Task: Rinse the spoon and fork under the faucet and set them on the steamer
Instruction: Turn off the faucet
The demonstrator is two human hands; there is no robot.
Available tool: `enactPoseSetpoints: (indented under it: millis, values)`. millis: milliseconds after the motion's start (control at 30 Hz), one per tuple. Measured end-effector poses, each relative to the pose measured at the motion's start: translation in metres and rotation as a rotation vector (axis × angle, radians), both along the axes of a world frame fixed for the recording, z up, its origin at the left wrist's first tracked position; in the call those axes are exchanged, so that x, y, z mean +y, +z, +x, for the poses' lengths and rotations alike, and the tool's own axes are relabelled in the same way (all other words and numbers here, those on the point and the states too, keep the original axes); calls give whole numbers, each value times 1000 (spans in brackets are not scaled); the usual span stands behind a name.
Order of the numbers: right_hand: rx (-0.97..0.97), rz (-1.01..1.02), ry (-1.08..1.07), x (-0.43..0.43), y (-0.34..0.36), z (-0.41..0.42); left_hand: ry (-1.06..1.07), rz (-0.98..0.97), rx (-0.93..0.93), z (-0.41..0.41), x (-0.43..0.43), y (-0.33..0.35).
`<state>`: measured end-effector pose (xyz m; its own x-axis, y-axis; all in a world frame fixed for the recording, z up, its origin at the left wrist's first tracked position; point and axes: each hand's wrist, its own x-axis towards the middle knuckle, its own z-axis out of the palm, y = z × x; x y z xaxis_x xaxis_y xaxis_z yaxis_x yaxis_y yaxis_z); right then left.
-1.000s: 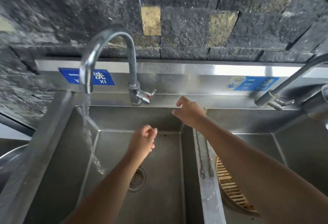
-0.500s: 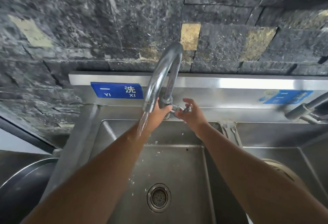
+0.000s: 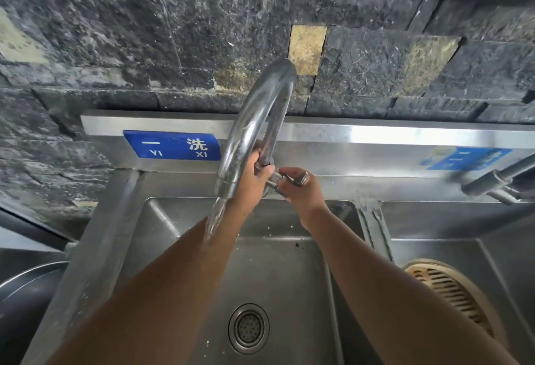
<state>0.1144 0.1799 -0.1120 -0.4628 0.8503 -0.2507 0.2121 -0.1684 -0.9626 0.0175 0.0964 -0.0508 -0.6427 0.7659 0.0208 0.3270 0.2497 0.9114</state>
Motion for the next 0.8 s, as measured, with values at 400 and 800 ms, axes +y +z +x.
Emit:
enactPoseSetpoints:
  millis: [400, 800]
  values:
    - [-225, 75, 23, 11, 8, -18, 3, 9, -78, 4, -2, 9]
    - [-261, 132, 22, 9, 12, -16, 16, 27, -71, 3, -3, 10]
